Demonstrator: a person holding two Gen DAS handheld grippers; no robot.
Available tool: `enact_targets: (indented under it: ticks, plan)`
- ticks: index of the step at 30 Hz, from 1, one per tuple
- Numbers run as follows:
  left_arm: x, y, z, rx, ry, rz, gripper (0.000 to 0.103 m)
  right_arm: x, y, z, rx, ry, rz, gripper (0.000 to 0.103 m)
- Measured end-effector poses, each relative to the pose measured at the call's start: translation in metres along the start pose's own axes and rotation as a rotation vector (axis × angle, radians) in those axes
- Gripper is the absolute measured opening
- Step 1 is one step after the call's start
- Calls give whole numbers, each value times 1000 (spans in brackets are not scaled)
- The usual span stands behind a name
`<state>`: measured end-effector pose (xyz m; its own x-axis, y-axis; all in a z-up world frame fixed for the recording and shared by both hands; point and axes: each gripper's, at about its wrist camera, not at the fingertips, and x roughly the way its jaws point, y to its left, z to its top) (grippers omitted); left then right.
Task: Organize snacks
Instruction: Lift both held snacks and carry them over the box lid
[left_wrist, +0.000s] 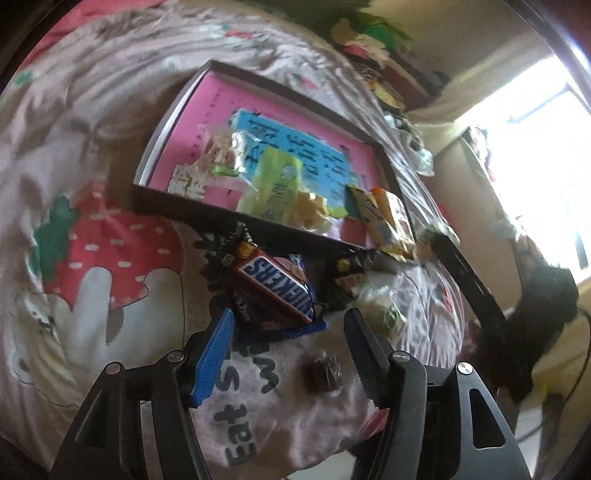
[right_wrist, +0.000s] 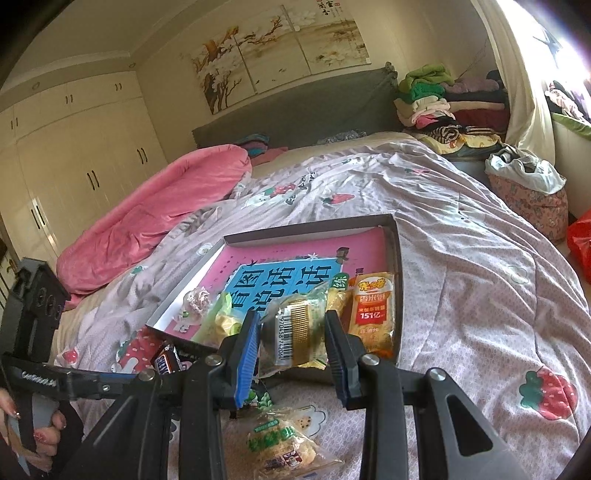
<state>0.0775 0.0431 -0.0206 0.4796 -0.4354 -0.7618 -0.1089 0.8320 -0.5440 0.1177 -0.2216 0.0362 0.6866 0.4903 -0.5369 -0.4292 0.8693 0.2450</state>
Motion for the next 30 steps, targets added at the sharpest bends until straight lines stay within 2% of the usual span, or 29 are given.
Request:
enact_targets:
  ticks: [9,10,11,12,14,20,24,30]
  plan:
    - [16,3,19,-114,0,41,62,0,0,3,-11,-15,-30,35]
    - [17,3,21,-119,-1,48,58,1,0,3,-10,-15,-29,35]
    - [18,3,22,-118,1,57,37,1,-1,3,-11,-15,-31,35]
    - [21,2,23,-110,9,75,31,2,-1,4,-12,-15,-33,35]
    - [23,1,26,-93,8,87,31,4,-1,5,-17,-17,-37,35]
    - [6,-12,33,-12,-70,81,31,14,-3,8,-22,-6,-45,35]
    - [1,-14,46,-8,-101,71,31,20,-5,9,-21,3,-49,35]
    - [5,-17,66,15,-152,98,31,29,-8,9,-10,20,-60,35]
